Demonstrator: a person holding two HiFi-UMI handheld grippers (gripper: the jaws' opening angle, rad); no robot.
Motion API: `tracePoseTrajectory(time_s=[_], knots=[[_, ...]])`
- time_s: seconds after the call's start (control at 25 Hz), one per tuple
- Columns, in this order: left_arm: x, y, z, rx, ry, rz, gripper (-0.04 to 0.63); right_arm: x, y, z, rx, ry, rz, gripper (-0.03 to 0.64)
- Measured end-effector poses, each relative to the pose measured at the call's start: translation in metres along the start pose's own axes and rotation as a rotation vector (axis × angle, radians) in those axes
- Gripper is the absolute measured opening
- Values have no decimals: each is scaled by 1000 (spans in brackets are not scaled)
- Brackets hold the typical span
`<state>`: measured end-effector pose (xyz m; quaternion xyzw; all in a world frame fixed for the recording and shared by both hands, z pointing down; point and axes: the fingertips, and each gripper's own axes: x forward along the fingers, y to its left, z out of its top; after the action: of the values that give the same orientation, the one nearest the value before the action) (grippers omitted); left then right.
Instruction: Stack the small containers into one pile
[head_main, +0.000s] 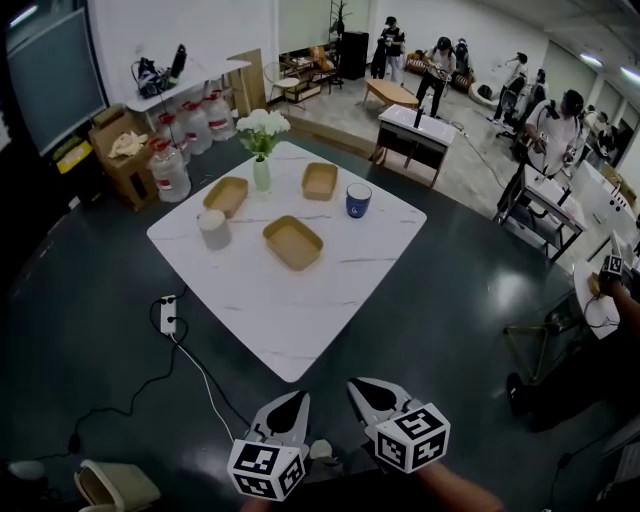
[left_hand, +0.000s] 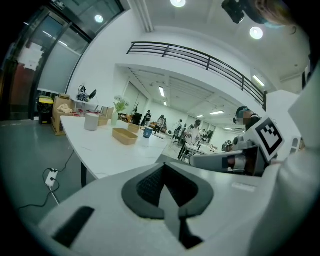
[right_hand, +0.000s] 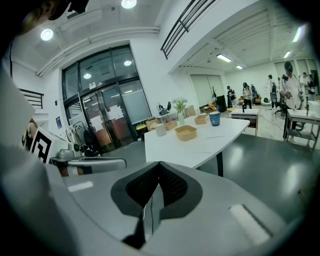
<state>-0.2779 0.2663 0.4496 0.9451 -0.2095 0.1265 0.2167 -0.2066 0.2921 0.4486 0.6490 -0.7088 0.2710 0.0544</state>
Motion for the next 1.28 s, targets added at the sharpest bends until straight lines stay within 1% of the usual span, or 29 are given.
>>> tracePoseTrajectory(time_s=[0.08,0.36,0.76,0.92,1.04,1.16,1.28], knots=[[-2,5,3,-9,-5,2,-2,5,0,2,-5,12,-6,0],[-1,31,11,5,-15,34,-2,34,2,19,-30,6,-2,0],[30,57,35,22,-28,87,-2,78,-15,42,-35,12,62,0],[54,64,46,15,-25,100,-2,97,-29,54,-45,26,94,0],[79,62,56,7,-15,94,-2,107,-44,67,-49,36,125,0],[105,59,70,21,-11,95,-2,113,-65,84,-52,36,134,0],[132,59,82,19,-14,106,-2,122,-88,98,-58,45,140,0]])
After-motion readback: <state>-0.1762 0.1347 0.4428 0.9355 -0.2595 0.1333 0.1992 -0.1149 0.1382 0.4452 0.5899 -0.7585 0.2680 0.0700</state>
